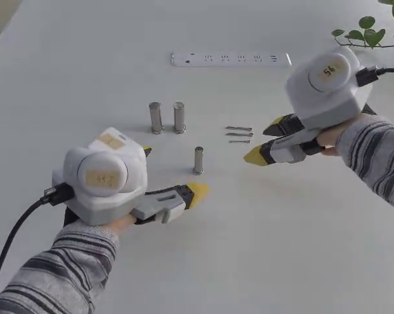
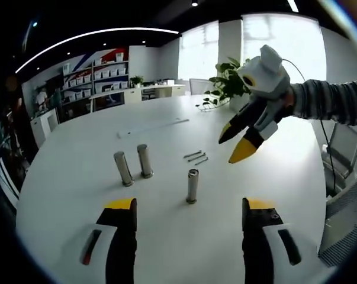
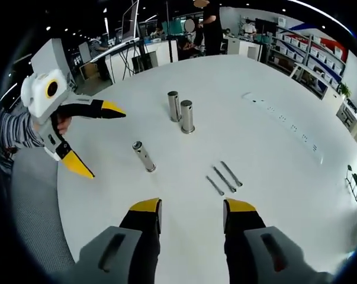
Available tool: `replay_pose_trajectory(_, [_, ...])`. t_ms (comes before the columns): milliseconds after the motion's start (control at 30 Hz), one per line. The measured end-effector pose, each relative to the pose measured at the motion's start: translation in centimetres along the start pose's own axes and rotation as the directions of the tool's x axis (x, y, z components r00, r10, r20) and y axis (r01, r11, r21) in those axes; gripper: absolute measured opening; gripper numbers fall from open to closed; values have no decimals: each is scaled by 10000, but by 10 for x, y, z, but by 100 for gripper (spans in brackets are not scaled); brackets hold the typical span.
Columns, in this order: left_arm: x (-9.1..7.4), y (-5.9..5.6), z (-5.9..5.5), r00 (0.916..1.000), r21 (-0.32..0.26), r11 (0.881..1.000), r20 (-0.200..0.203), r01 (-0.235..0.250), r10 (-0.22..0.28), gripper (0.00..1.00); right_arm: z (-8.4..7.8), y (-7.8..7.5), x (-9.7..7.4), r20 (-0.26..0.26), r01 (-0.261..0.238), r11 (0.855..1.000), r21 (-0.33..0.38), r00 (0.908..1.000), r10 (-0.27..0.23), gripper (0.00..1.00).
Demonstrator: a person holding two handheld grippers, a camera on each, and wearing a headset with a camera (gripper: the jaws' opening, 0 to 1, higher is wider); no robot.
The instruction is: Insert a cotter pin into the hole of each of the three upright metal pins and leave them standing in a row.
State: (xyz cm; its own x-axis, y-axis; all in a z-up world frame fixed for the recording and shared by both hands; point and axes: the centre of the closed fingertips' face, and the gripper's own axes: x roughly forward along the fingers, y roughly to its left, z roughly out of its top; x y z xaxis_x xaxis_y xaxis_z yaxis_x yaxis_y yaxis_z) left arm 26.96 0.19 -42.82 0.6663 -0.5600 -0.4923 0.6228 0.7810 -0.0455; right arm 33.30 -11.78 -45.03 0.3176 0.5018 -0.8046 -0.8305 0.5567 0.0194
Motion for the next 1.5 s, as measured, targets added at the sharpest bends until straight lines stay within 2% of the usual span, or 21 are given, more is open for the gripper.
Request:
replay_pose_trajectory(100, [-4, 1, -2, 10000, -128, 9999, -27, -36, 35, 78, -2, 1, 8, -560, -317, 9986, -418, 9980, 293, 33])
replay_pose_trajectory(200, [-7, 5, -2, 9998, -184, 9996, 24, -195, 195, 81, -2, 1, 15, -757, -306, 9965, -776, 9968, 247, 34])
replay_pose_trajectory(233, [-9, 5, -3, 9997, -72, 9997, -15, -224, 224, 82, -2, 0, 17, -897, -341, 9930, -1128, 9957, 240, 32])
replay_pose_trajectory(333, [-12, 6, -2, 9997, -110, 9996, 52, -241, 242, 86, -6, 0, 22, -1387, -493, 9880, -1463, 9899, 288, 31])
replay_pose_trajectory(500, [-15, 9, 0, 9994, -267, 9992, 139, -302, 305, 91, -8, -4, 27, -1776, -647, 9792, -1922, 9836, 301, 28])
replay_pose_trajectory(733, [-18, 11, 1, 9992, -481, 9983, 193, -342, 351, 98, -5, -10, 31, -2054, -817, 9741, -2107, 9780, 376, 23])
replay_pose_trajectory(967, [-19, 10, -2, 9993, -593, 9976, 83, -353, 358, 98, 0, -9, 35, -2200, -1118, 9672, -2283, 9736, 606, 15])
replay_pose_trajectory(1067, [-21, 12, -3, 9989, -555, 9974, 41, -459, 462, 97, -1, -8, 37, -2365, -1314, 9658, -2234, 9686, 771, 9])
replay_pose_trajectory(1200, [-23, 15, -3, 9987, -579, 9970, 21, -507, 509, 95, -5, -10, 38, -2690, -1371, 9615, -2380, 9606, 704, 6])
replay_pose_trajectory(1233, [-23, 15, -4, 9986, -561, 9970, 17, -530, 532, 95, -3, -12, 38, -2632, -1331, 9593, -2489, 9625, 652, 4])
replay_pose_trajectory(1333, [-23, 17, -4, 9985, -553, 9970, -7, -549, 550, 95, -4, -14, 38, -2728, -1381, 9591, -2472, 9597, 679, 4])
replay_pose_trajectory(1500, [-23, 14, -5, 9989, -519, 9975, -50, -470, 468, 93, -7, -20, 39, -2991, -1421, 9470, -2879, 9528, 521, 4])
